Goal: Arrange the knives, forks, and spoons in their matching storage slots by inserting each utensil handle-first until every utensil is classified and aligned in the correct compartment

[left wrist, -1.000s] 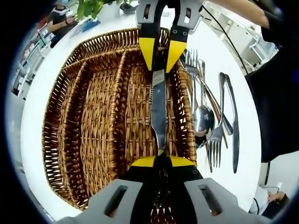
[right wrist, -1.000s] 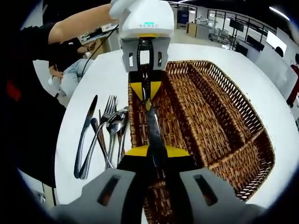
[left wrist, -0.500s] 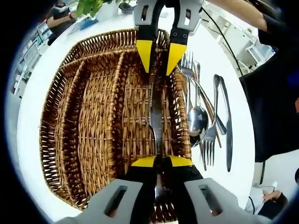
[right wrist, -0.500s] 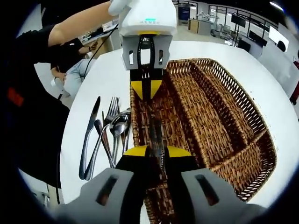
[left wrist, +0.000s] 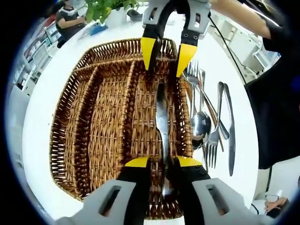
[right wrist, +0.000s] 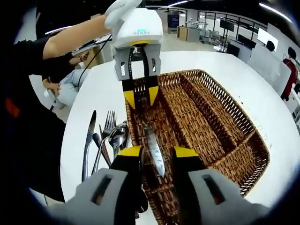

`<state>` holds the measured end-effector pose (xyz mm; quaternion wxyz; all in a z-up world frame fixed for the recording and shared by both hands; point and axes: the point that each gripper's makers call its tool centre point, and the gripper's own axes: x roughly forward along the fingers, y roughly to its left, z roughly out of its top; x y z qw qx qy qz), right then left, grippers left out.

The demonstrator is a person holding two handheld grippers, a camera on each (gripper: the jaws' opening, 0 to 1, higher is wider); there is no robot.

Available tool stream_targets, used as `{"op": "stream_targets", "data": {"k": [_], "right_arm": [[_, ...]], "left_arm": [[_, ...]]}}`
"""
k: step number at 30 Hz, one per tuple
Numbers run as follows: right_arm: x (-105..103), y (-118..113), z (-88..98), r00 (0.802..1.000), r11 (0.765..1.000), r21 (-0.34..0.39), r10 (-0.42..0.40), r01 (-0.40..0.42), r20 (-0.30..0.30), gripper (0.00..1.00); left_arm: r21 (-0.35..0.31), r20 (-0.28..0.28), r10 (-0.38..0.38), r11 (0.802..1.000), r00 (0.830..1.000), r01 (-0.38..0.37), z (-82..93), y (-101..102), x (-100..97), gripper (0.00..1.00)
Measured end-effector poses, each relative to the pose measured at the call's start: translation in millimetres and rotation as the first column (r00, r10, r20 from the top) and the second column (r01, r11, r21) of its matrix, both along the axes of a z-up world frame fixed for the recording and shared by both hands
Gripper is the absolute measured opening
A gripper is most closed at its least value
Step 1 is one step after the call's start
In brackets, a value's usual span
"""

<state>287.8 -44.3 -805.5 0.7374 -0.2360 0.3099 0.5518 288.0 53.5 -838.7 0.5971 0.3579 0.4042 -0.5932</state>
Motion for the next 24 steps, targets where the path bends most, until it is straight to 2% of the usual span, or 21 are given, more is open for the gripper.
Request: {"op": "stream_targets", "data": {"k": [2,5,9,11,13,16,17,18,20,22,23,24], "right_arm": [[0.4,-0.7,2.4,1.0,1.0,0.01,-0.02,0.02,0.007,0.31],[3.4,-3.1,7.5,0.997,0.997,0.033,-0.07,0.069,0.035,0.38],[2.1,-5.8,11.4,0.99,0.99,0.065,-0.13,0.126,0.049,0.46],[2.4,-7.8,12.4,0.984,0.983,0.083,-0.169,0.164,0.053,0.52],[1.7,-9.4,14.6,0.977,0.975,0.105,-0.202,0.195,0.061,0.53],[-1.1,-11.8,16.3,0.971,0.967,0.124,-0.23,0.221,0.063,0.56],[-1.6,-13.4,15.9,0.969,0.966,0.12,-0.238,0.228,0.069,0.58],[-1.8,-15.9,16.2,0.963,0.96,0.124,-0.261,0.251,0.073,0.61],[-2.9,-19.8,16.4,0.95,0.944,0.136,-0.308,0.299,0.054,0.63],[-4.9,-22.3,19.2,0.944,0.939,0.159,-0.321,0.306,0.072,0.65],[-4.7,-25.0,20.1,0.934,0.927,0.172,-0.35,0.334,0.07,0.67],[-5.4,-27.6,19.7,0.931,0.924,0.169,-0.357,0.342,0.071,0.7]], "left_arm": [[-0.021,0.012,0.023,1.0,1.0,-0.022,2.0,0.1,1.6,0.23],[-0.089,0.04,0.094,0.992,0.995,-0.09,8.5,-0.6,8.2,0.29],[-0.176,0.056,0.191,0.968,0.98,-0.179,17.2,0.7,14.6,0.32],[-0.234,0.055,0.26,0.942,0.964,-0.24,23.2,1.9,18.3,0.36],[-0.294,0.039,0.331,0.905,0.943,-0.306,29.3,3.1,20.7,0.38],[-0.359,0.02,0.383,0.865,0.924,-0.351,35.4,4.9,18.8,0.48],[-0.391,0.029,0.395,0.85,0.918,-0.354,38.1,4.8,18.3,0.51],[-0.407,0.037,0.413,0.838,0.91,-0.364,38.8,7.3,16.6,0.54],[-0.407,0.044,0.433,0.831,0.9,-0.38,36.8,11.7,12.5,0.58],[-0.432,0.044,0.464,0.808,0.885,-0.401,36.5,13.4,8.7,0.62],[-0.449,0.028,0.479,0.791,0.878,-0.417,37.1,13.2,4.3,0.64],[-0.488,0.014,0.498,0.76,0.867,-0.428,41.3,10.9,2.8,0.65]]}}
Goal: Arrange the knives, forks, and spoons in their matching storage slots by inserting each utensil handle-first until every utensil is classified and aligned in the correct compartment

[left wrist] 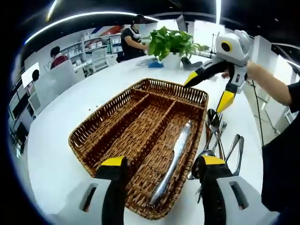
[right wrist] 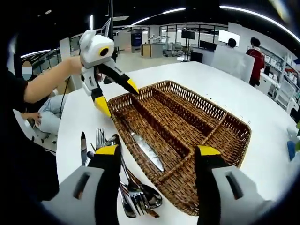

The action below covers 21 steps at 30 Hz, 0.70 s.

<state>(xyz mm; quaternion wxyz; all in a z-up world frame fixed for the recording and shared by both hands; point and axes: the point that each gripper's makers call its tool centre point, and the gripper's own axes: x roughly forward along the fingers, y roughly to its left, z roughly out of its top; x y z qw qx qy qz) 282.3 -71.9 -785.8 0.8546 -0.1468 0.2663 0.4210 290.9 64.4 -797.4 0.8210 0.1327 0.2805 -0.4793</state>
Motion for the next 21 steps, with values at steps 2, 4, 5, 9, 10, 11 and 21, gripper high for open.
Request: {"op": "stream_targets", "data": {"k": [2,4,5,9,10,11,21], "right_arm": [[-1.3,-3.8,1.9,1.0,1.0,0.013,-0.028,0.028,0.014,0.76],[-4.5,-7.4,3.5,0.999,0.999,0.018,-0.044,0.044,0.028,0.79],[-6.3,-8.7,4.0,0.998,0.999,0.019,-0.046,0.046,0.033,0.8],[-11.0,-14.5,14.1,0.992,0.993,0.06,-0.106,0.102,0.068,0.84],[-13.6,-16.7,15.7,0.991,0.992,0.065,-0.112,0.108,0.072,0.85],[-18.3,-20.7,18.2,0.989,0.99,0.074,-0.127,0.122,0.076,0.86],[-56.4,-40.1,38.5,0.974,0.973,0.154,-0.189,0.169,0.123,0.97]], "left_arm": [[-0.043,-0.002,0.03,0.999,1.0,-0.03,5.2,0.4,-3.5,0.66],[-0.082,0.014,0.068,0.994,0.998,-0.067,12.3,1.9,-6.4,0.69],[-0.097,0.032,0.093,0.991,0.995,-0.089,16.8,3.3,-8.0,0.71],[-0.114,0.06,0.116,0.988,0.991,-0.109,25.5,7.1,-21.0,0.75],[-0.122,0.074,0.119,0.987,0.99,-0.109,28.1,7.1,-24.7,0.77],[-0.13,0.088,0.121,0.985,0.989,-0.109,30.6,7.2,-28.4,0.78],[-0.181,0.14,0.146,0.976,0.979,-0.12,40.7,12.4,-77.2,0.89]]}}
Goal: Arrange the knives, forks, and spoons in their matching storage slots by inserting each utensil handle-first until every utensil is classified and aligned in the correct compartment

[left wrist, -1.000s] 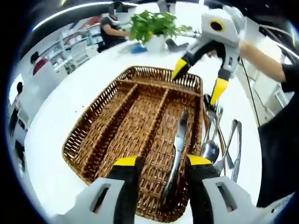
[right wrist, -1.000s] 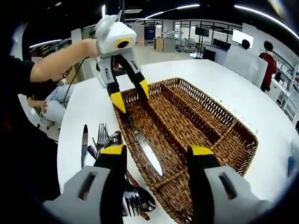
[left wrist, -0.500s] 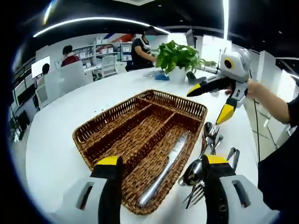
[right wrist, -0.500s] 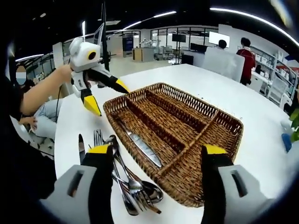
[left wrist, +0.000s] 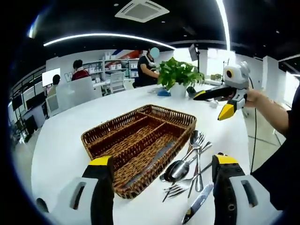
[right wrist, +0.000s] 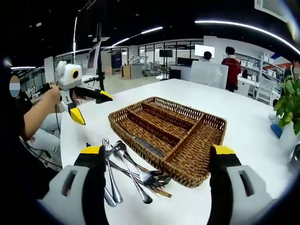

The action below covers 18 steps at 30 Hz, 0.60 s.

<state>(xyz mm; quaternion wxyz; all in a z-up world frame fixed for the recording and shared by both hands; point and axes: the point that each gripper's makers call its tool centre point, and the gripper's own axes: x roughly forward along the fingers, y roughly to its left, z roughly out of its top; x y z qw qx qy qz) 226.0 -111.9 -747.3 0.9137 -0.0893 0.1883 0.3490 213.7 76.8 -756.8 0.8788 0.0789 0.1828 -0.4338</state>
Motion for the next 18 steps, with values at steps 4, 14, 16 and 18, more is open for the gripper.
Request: {"op": "stream_targets", "data": {"k": [4,14,16,18], "right_arm": [[-13.3,-6.3,3.2,1.0,1.0,0.005,-0.018,0.018,0.008,1.0],[-40.2,-28.8,11.0,0.997,0.998,-0.023,-0.056,0.057,0.046,1.0],[-43.7,-31.4,10.7,0.997,0.998,-0.025,-0.064,0.065,0.045,1.0],[-47.7,-32.5,8.9,0.997,0.997,-0.029,-0.066,0.067,0.042,1.0]], "left_arm": [[-0.016,0.009,0.021,1.0,1.0,-0.021,3.7,7.4,-12.6,0.91],[-0.04,0.033,0.059,0.998,0.998,-0.057,13.7,18.6,-35.1,0.99],[-0.044,0.035,0.066,0.997,0.997,-0.064,14.1,18.9,-39.4,0.99],[-0.045,0.04,0.074,0.996,0.996,-0.072,14.1,20.0,-43.0,0.99]]}}
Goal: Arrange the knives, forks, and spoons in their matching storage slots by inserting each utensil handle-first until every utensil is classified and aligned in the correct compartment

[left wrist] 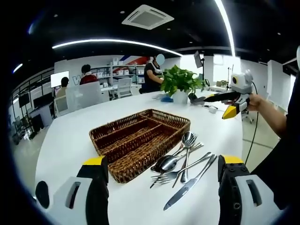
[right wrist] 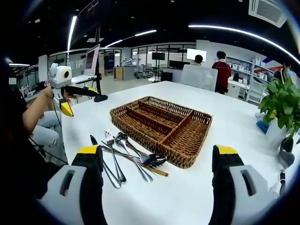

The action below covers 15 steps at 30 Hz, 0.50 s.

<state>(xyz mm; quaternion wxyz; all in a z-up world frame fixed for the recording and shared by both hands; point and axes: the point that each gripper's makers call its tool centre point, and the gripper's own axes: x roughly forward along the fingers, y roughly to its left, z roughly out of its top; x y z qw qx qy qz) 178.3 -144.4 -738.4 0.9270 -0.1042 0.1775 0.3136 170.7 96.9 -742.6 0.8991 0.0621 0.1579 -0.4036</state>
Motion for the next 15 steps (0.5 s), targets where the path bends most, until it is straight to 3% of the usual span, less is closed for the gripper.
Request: {"op": "stream_targets", "data": {"k": [15], "right_arm": [[-6.0,-2.0,-6.7,1.0,1.0,-0.001,-0.018,0.018,-0.015,1.0]], "left_arm": [[0.009,0.001,0.048,0.999,0.999,-0.048,-4.3,2.3,-3.8,0.99]]}}
